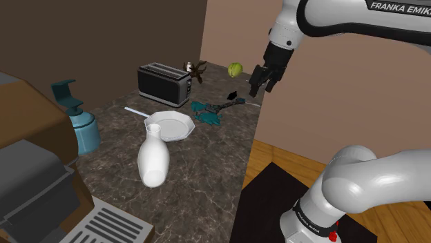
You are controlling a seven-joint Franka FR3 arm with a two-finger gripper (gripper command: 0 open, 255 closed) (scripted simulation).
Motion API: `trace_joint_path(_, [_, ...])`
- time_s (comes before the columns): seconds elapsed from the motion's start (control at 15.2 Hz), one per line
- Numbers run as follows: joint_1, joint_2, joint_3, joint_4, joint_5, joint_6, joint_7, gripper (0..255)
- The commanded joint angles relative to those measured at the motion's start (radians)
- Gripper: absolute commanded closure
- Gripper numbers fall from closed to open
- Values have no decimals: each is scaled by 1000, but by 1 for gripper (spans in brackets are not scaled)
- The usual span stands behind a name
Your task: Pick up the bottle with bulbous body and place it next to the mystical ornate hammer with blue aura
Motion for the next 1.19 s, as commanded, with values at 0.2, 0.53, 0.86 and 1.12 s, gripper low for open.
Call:
trace_joint_path(0.2, [18,54,59,3,30,51,62,0])
trace_joint_path(0.53, [42,166,155,33,66,134,166,0])
trace_joint_path(0.86, [56,302,251,93,75,211,272,0])
trace_joint_path(1.12, [62,426,325,162,58,263,364,0])
